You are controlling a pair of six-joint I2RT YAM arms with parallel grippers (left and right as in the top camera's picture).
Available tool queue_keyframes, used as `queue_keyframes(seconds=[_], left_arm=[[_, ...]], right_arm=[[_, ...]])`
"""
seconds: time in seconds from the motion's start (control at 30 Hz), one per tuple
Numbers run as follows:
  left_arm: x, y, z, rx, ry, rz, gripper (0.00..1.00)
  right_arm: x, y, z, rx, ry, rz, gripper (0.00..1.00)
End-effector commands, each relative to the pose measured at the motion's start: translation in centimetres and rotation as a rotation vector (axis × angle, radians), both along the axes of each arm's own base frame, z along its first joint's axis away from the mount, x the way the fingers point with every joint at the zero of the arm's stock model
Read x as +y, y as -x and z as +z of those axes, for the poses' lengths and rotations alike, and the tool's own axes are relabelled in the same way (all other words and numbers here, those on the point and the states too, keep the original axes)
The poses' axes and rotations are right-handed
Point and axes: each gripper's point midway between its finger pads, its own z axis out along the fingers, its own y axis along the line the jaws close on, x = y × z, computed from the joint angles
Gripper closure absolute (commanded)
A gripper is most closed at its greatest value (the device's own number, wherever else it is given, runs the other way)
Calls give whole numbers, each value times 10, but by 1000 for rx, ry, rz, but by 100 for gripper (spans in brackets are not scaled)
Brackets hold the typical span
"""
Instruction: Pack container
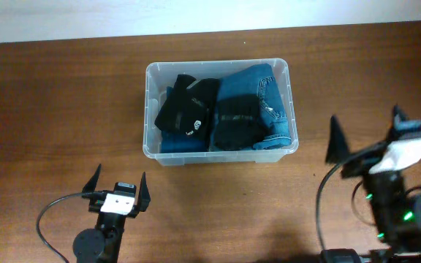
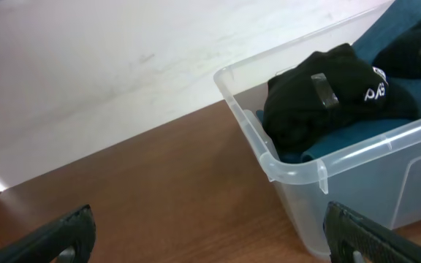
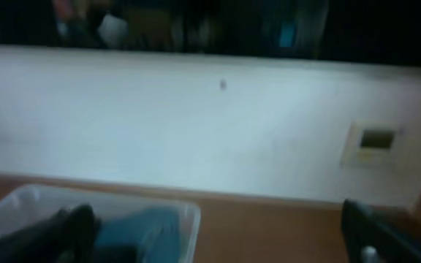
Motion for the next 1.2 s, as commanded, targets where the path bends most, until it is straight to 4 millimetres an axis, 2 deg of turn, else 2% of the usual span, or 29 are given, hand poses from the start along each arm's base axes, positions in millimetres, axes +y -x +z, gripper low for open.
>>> queue_keyframes(seconds=[0.0, 0.23, 0.5, 0.63, 0.9, 1.0, 1.17], left_arm=[[2, 0, -2, 1, 15, 11, 0], [2, 0, -2, 1, 15, 11, 1], [2, 0, -2, 1, 15, 11, 1], [2, 0, -2, 1, 15, 11, 1], [2, 0, -2, 1, 15, 11, 1], [2, 0, -2, 1, 15, 11, 1], [2, 0, -2, 1, 15, 11, 1]], right_arm=[[8, 2, -47, -29, 34, 50, 1], [10, 7, -115, -126, 39, 52, 2], [6, 2, -159, -74, 23, 33, 2], [11, 0, -184, 10, 19, 57, 2], [28, 2, -196, 62, 19, 129, 2], [35, 4, -212, 128, 18, 165, 2], [36, 4, -212, 125, 19, 165, 2]])
